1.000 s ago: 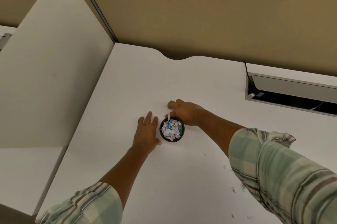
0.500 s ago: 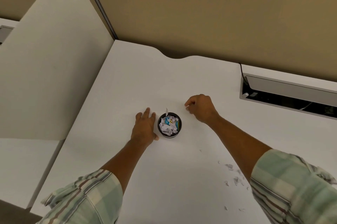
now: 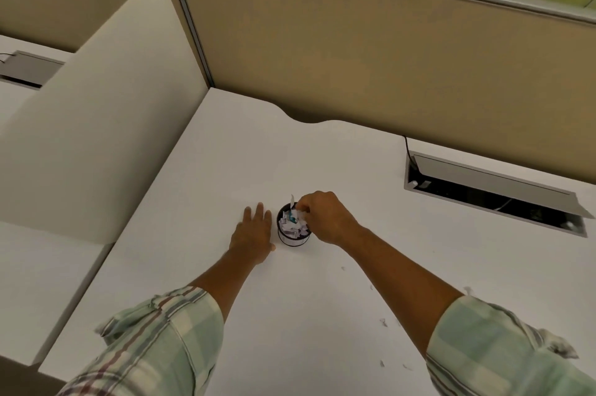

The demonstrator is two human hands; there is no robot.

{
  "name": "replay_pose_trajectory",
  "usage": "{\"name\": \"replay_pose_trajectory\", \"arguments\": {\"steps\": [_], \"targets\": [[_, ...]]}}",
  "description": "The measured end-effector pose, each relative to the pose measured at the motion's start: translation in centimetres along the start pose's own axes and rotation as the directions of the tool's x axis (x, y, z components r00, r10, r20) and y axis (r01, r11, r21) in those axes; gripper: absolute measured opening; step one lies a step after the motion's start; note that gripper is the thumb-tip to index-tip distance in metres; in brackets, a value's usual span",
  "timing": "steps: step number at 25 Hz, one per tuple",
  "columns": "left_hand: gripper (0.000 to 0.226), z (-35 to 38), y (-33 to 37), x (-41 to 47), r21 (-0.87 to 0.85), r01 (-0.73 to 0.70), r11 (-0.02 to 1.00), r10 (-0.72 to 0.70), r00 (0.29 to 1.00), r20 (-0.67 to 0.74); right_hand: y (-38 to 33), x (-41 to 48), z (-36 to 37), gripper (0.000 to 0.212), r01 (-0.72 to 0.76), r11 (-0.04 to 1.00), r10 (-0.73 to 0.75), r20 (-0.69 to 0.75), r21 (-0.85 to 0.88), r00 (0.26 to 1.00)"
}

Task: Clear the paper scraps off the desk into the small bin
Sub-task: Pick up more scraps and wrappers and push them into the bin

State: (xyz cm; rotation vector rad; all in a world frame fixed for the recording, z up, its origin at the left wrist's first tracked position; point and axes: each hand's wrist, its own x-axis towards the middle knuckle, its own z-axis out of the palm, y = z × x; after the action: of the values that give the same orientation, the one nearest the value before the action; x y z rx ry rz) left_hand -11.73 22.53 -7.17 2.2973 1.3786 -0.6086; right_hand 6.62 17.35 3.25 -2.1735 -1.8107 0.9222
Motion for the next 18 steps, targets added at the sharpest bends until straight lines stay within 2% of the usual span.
{"name": "replay_pose_trajectory", "arguments": {"steps": [3, 7, 9, 14, 18], "targets": [[0.089, 0.7, -0.2, -1.0, 0.021, -0.017, 1.0, 0.017, 1.0, -0.002, -0.1, -1.1, -0.5, 0.025, -0.013, 1.0, 0.015, -0.064, 0.018, 0.998], [0.087, 1.4, 0.2, -2.9, -0.026, -0.012, 1.0, 0.013, 1.0, 0.025, 0.7, -2.9, -0.8, 0.014, -0.082, 0.95, 0.147, -0.198, 0.302, 0.969], [0.088, 2.1, 0.7, -4.2, -0.044, -0.005, 0.999, 0.007, 1.0, 0.028, 1.6, -4.5, -0.6, 0.008, -0.083, 0.921, 0.19, -0.251, 0.38, 0.949], [0.088, 4.7, 3.0, -7.5, -0.093, 0.036, 0.995, -0.033, 0.999, 0.034, 6.8, -10.4, -0.3, 0.009, -0.168, 0.811, 0.373, -0.275, 0.56, 0.886], [0.079, 6.6, 6.5, -10.2, -0.112, 0.078, 0.991, -0.073, 0.996, 0.043, 14.1, -17.8, -0.2, 0.014, -0.285, 0.716, 0.543, -0.252, 0.637, 0.801]]}}
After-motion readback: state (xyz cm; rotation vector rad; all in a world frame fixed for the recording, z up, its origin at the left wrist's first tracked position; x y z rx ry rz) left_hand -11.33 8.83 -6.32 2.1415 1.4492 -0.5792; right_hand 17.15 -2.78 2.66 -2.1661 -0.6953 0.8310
